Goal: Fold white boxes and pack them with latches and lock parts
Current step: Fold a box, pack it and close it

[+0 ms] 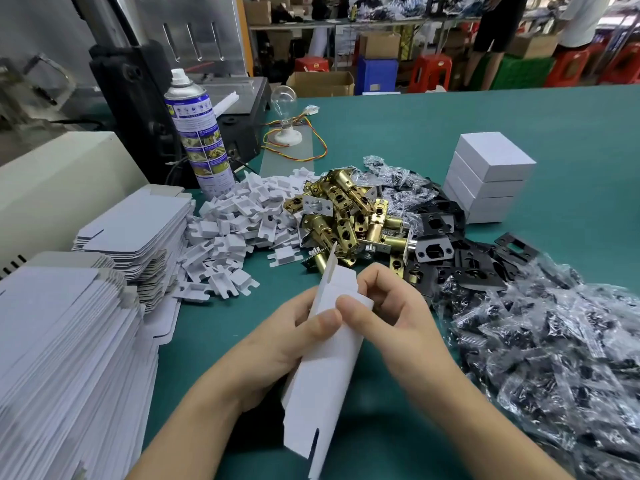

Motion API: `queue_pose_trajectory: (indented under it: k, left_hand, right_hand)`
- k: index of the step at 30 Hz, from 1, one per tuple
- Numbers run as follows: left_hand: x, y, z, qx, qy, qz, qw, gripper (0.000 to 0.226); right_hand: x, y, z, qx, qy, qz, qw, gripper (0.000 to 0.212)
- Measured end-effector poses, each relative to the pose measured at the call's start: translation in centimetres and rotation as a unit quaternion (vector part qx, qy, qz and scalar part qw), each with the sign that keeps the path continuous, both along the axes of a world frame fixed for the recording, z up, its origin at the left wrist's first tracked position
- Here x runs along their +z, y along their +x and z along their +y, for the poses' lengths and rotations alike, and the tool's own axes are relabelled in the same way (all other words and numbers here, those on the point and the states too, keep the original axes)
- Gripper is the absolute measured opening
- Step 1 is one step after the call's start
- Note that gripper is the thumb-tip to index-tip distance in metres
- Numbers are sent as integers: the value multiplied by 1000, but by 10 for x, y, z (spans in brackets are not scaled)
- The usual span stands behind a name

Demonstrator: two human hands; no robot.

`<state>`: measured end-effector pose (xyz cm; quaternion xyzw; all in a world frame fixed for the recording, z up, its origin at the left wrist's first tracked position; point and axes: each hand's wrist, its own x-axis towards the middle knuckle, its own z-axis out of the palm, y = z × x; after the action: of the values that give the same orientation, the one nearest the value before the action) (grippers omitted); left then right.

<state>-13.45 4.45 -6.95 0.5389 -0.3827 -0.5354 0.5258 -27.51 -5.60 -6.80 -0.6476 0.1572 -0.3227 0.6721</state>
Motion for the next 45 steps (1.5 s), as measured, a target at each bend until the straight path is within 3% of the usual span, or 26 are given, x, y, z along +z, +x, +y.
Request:
queue_pose_trajectory:
  k: [4, 7, 10, 12, 14, 16, 28, 33, 36, 45]
  left_hand:
    - [-3, 3, 1, 14, -8, 13, 1000, 104]
    - [-3, 3, -1, 57, -16, 3, 998, 104]
    - [-5, 3, -4, 139, -31, 7, 990, 101]
    - [-6, 6, -5, 200, -49, 22, 978, 79]
    - [-6, 8, -4, 239, -66, 25, 969, 49]
    - [-7, 7, -4, 254, -70, 23, 964, 36]
    - [-12, 7, -6, 243, -71, 30, 967, 22]
    - [-15, 8, -7, 229, -28, -47, 972, 24]
    - [-19, 9, -8, 209, 4, -101, 973, 11]
    - [-21, 14, -6, 139, 21, -135, 981, 10]
  right_hand:
    - [-2, 0, -6, -31, 53, -6, 998, 21]
    - [-6, 0, -10, -43, 57, 1, 997, 20]
    - [-11, 2, -10, -65, 71, 36, 995, 38]
    - [-14, 3, -7, -42, 73, 79, 993, 45]
    - [-17, 4, -4, -8, 53, 113, 992, 38]
    - [-18, 4, -2, -16, 40, 115, 992, 28]
    - [-20, 4, -12, -24, 121, 82, 989, 23]
    - [-20, 4, -17, -63, 160, 64, 983, 17]
    - [-21, 1, -24, -81, 181, 61, 978, 18]
    - [-21, 0, -31, -101, 171, 67, 978, 22]
